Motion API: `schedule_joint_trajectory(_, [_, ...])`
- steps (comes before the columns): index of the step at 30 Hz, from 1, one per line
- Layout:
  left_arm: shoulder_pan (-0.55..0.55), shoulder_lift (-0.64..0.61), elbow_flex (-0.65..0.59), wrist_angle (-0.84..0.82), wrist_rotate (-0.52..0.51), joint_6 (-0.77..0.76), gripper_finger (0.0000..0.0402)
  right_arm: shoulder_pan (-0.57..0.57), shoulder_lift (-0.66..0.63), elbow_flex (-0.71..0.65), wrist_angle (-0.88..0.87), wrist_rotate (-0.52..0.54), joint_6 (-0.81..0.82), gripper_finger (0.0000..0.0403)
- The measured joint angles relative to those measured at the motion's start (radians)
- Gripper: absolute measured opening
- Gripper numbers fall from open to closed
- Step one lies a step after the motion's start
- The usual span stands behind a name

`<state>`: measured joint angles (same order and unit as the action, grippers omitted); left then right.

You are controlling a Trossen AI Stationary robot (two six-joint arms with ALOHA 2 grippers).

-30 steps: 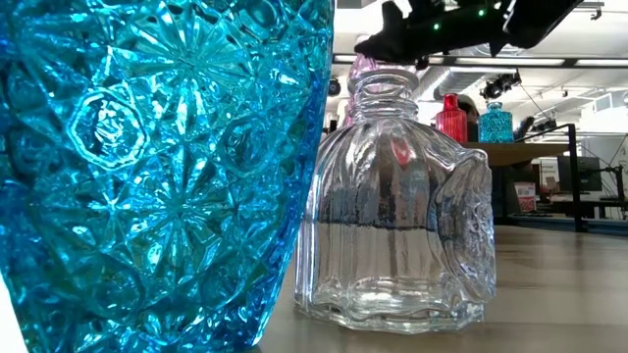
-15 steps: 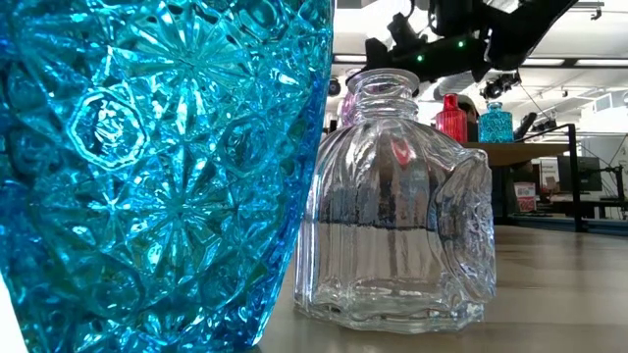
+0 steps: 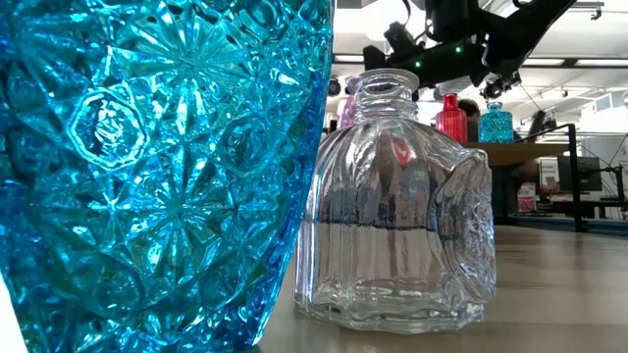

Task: Sort vases onto shelf
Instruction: Put the left pink vase on the shelf aligned with the other pink vase

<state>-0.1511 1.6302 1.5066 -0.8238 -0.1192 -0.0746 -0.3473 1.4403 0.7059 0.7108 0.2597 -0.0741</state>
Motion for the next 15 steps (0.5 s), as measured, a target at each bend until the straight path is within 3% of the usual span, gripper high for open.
schedule_joint_trajectory(15, [-0.001,0.0,0.0,-0.053,-0.025,-0.007,0.009,-0.006,0.0,0.0,-0.007,0.032,0.049,0.0082])
